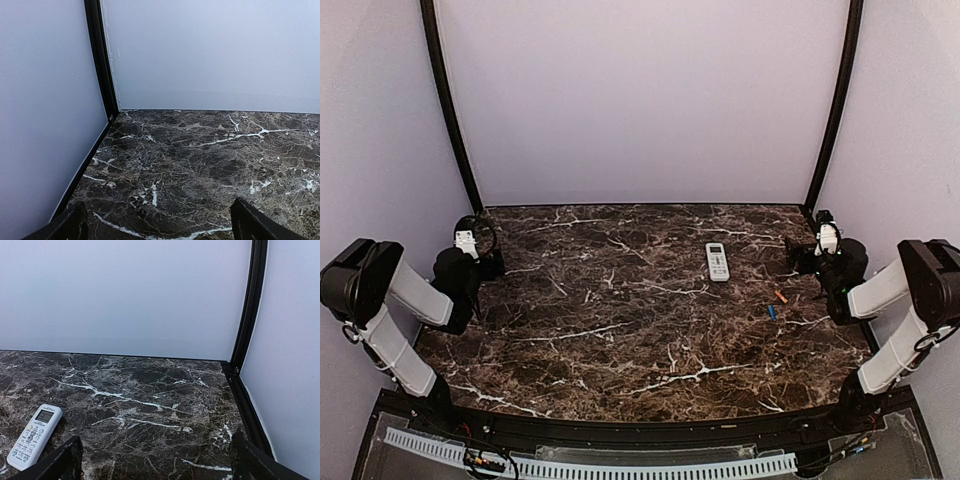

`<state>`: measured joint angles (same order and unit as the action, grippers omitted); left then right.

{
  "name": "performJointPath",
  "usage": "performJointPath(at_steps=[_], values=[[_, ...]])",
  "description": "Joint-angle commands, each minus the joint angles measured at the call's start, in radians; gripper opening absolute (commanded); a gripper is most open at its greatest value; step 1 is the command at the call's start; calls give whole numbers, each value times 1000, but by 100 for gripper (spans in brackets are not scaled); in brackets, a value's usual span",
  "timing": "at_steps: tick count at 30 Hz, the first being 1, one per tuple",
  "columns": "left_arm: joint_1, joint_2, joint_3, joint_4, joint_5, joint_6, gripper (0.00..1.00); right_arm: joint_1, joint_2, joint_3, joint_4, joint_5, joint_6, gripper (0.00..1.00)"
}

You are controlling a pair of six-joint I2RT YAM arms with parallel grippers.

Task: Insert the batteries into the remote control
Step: Pick up the remote control from the center of the board.

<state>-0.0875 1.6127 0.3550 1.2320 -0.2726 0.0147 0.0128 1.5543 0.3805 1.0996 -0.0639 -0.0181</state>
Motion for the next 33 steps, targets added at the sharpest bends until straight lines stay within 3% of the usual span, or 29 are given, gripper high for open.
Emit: performJointPath(at_steps=[1,6,12,14,16,20,28,33], values=[[5,-23,11,-3,6,-6,99,-4,-7,15,23,-5,3,99],[5,-23,11,-4,6,-5,99,-4,-66,10,-4,-26,-4,99],[20,-30,24,-26,44,-6,99,-4,-234,93,-327,-63,43,99],[22,-87,80,-140,68,4,99,-4,-264,137,-424,-97,92,99],[23,-202,185,-471,80,0,99,-4,-275,197,-532,-179,148,99],[13,-298,282,-588,144,60,99,30,-241,358,-732,-311,226,99],[-127,-349,510,-836,195,-52,98,336,0,750,-1296,134,286,97],[-165,-313,632,-944,303,-181,92,442,203,925,-1515,281,355,97]])
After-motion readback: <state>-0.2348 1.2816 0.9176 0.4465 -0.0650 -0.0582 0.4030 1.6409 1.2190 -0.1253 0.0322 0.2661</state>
